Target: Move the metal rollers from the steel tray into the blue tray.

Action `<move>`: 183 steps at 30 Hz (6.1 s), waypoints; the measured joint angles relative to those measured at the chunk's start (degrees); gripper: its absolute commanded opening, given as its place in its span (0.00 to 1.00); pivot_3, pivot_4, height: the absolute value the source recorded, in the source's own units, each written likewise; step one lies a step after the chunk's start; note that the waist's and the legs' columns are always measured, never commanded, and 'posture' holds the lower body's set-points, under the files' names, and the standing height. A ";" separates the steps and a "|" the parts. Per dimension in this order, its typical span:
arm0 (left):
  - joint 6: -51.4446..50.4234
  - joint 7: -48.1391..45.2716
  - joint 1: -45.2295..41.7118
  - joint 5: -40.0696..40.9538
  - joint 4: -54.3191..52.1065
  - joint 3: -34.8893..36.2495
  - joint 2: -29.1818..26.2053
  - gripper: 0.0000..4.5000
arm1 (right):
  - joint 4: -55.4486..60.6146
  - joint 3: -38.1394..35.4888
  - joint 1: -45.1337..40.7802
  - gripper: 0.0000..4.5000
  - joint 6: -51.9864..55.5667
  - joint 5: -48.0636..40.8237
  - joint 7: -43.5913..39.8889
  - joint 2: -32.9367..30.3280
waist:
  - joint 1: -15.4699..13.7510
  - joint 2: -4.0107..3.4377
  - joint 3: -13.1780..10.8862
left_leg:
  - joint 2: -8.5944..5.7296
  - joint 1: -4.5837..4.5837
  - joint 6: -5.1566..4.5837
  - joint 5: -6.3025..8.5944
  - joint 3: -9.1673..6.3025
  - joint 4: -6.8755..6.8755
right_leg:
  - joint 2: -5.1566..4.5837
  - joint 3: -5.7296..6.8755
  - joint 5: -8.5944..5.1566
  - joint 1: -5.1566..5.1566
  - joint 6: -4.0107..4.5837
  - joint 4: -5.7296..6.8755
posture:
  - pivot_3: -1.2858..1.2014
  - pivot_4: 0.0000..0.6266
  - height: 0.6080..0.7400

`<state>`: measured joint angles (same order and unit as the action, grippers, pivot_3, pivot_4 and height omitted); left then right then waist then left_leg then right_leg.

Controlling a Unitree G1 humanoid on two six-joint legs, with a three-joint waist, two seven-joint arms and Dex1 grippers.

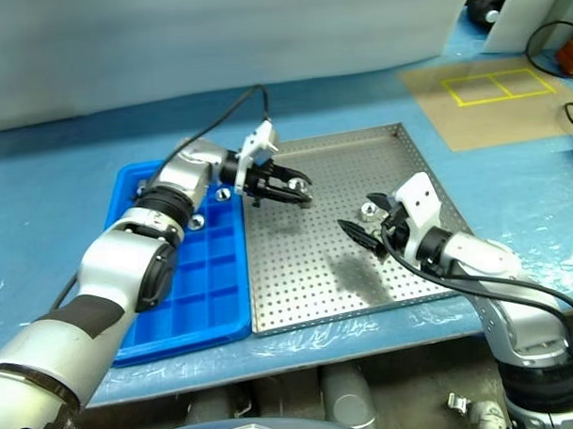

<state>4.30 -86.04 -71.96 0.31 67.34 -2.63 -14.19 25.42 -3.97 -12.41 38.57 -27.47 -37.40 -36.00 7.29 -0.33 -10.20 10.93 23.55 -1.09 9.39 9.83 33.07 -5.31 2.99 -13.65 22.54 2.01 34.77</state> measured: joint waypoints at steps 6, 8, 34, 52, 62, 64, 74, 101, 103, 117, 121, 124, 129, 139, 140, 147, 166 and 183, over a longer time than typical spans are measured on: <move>-5.65 3.63 3.01 2.71 -5.46 4.44 -13.09 0.38 | -12.54 8.56 -11.64 0.90 -6.09 3.15 -7.29 3.71 | -5.58 -0.04 -0.02 | 0.10 0.07 0.18 -0.11 0.10 -0.12 | 0.00 -0.03 -0.06 0.40 0.12 0.52 | 0.50 0.24 1.00; -7.84 4.29 6.10 3.14 -8.20 5.17 -16.80 0.38 | -15.83 10.37 -13.55 0.90 -7.83 4.04 -9.35 4.90 | -7.41 -0.05 -0.02 | 0.11 0.11 0.20 -0.12 0.14 -0.18 | -0.01 -0.02 -0.13 0.52 0.23 0.64 | 0.51 0.24 1.00; -31.41 18.57 34.44 13.92 -43.58 2.89 -16.20 0.38 | -27.79 15.32 -17.73 0.90 -15.75 9.44 -17.14 10.07 | -14.03 0.00 -0.03 | 0.69 0.10 1.61 -0.78 0.16 -0.43 | 0.37 0.14 -0.17 0.76 0.33 1.03 | 0.52 0.24 1.00; -26.46 14.66 31.97 12.86 -37.35 0.04 -18.15 0.80 | -24.54 14.17 -15.56 0.90 -14.73 9.53 -14.14 9.19 | -12.85 0.00 -0.03 | 0.71 -0.08 1.64 -0.79 0.19 -0.52 | 0.39 0.10 -0.18 0.65 0.34 1.02 | 0.50 0.24 1.00; -17.43 13.81 12.69 10.99 -21.95 -0.79 -12.18 0.80 | -21.24 11.90 -13.00 0.90 -13.11 9.29 -12.08 7.18 | -12.79 0.03 -0.04 | 0.57 0.05 1.54 -0.74 0.23 -0.33 | 0.29 0.06 -0.17 0.63 0.33 0.98 | 0.44 0.24 1.00; -13.57 13.04 8.59 9.08 -16.08 -2.33 -9.13 0.80 | -19.49 9.39 -11.73 0.90 -12.32 9.21 -10.98 5.37 | -12.60 0.04 -0.03 | 0.50 0.00 1.45 -0.69 0.26 -0.32 | 0.27 -0.01 -0.17 0.56 0.32 0.93 | 0.42 0.24 1.00; -1.23 25.14 1.77 -0.58 6.21 -4.79 5.62 0.80 | -7.62 -3.46 1.51 0.90 -6.91 7.73 -2.73 1.73 | -9.72 0.09 -0.03 | 0.45 0.04 0.80 -0.50 0.25 -0.22 | 0.26 -0.01 -0.10 0.50 0.20 0.86 | 0.33 0.24 1.00; -5.48 52.25 1.18 -10.20 11.46 -1.75 20.07 0.80 | 9.06 -9.07 15.34 0.90 -0.07 3.91 8.64 2.37 | -2.96 0.03 0.00 | 0.31 0.29 0.17 -0.14 0.32 0.02 | 0.16 -0.12 0.03 0.38 -0.06 0.02 | 0.26 0.24 1.00; -6.26 51.31 1.76 -10.52 11.50 -1.77 20.18 0.80 | 9.05 -8.91 15.34 0.90 -0.08 3.91 8.92 2.54 | -2.90 0.03 0.00 | 0.31 0.28 0.17 -0.14 0.32 0.02 | 0.16 -0.12 0.04 0.38 -0.06 0.02 | 0.26 0.24 1.00; -7.93 53.55 2.70 -11.82 11.15 -1.48 19.96 0.53 | 9.05 -8.21 15.79 0.90 -0.55 4.20 9.73 2.81 | -1.43 0.01 0.01 | 0.07 -0.20 0.16 -0.10 0.29 0.04 | -0.01 -0.12 0.02 -0.24 -0.10 -0.10 | 0.27 0.24 1.00; -7.46 52.51 2.70 -12.66 10.97 -1.78 19.22 0.49 | 9.05 -8.17 15.47 0.90 -0.60 4.20 9.68 2.81 | -0.85 0.01 0.01 | 0.07 -0.15 0.14 -0.09 0.26 0.04 | -0.01 -0.10 0.02 -0.22 -0.11 -0.14 | 0.27 0.24 1.00; -7.18 51.57 2.68 -12.78 10.95 -1.75 18.64 0.38 | 9.01 -8.14 15.09 0.90 -0.60 4.18 9.57 2.81 | -0.37 0.01 0.02 | 0.05 -0.08 0.09 -0.06 0.24 0.03 | -0.01 -0.08 0.02 -0.20 -0.12 -0.19 | 0.28 0.24 1.00; -6.85 50.17 2.45 -12.74 10.96 -1.39 17.62 0.38 | 8.60 -7.45 13.42 0.90 -0.62 4.02 8.71 2.79 | -0.16 0.01 0.01 | 0.04 -0.03 0.06 -0.05 0.24 0.03 | -0.03 -0.08 0.02 -0.15 -0.11 -0.21 | 0.29 0.24 1.00; -5.71 35.85 -5.29 -6.88 10.64 4.85 10.29 0.38 | 2.84 -4.01 7.82 0.90 -2.34 4.55 5.97 2.66 | -0.57 0.02 0.00 | 0.03 0.53 -0.01 -0.04 0.26 0.01 | -0.08 -0.08 0.03 0.49 -0.10 -0.08 | 0.34 0.24 1.00; -5.31 34.56 -6.18 -6.36 10.19 5.18 8.77 0.38 | 1.68 -3.40 6.97 0.90 -2.86 4.82 5.47 2.66 | -0.62 0.02 0.00 | 0.05 0.51 -0.01 -0.04 0.26 0.00 | -0.07 -0.07 0.03 0.49 -0.10 -0.06 | 0.34 0.24 1.00; -5.08 23.22 -7.01 -3.93 8.64 6.21 0.02 0.38 | -5.75 0.47 0.51 0.90 -5.97 6.04 2.15 2.85 | -2.80 -0.01 -0.03 | 0.12 0.44 0.04 -0.07 0.27 -0.04 | -0.05 -0.08 0.03 0.50 -0.09 0.02 | 0.40 0.24 1.00; -32.66 1.44 35.28 10.60 -45.96 8.20 -29.11 0.38 | -28.14 12.35 -18.87 0.90 -14.86 8.65 -13.13 9.22 | -12.48 -0.02 -0.10 | 0.56 0.40 0.84 -0.30 0.37 -0.26 | 0.02 0.18 -0.16 0.86 0.27 0.89 | 0.54 0.24 1.00; -43.41 8.13 57.69 22.22 -76.50 3.85 -32.24 0.38 | -30.92 13.16 -19.51 0.90 -16.88 10.89 -16.45 10.56 | -12.80 0.00 -0.10 | 0.78 -0.33 1.68 -0.82 0.35 -0.90 | 0.43 0.05 -0.24 0.57 0.39 0.91 | 0.53 0.24 1.00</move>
<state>-39.11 -77.91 -14.27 22.52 -9.16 1.22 -46.43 -5.50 9.19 -31.92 21.69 -16.57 -53.86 -25.44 -5.51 -0.34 -10.30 11.71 23.22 0.59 8.56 10.18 32.17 -4.89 3.04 -13.89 23.11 2.41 35.68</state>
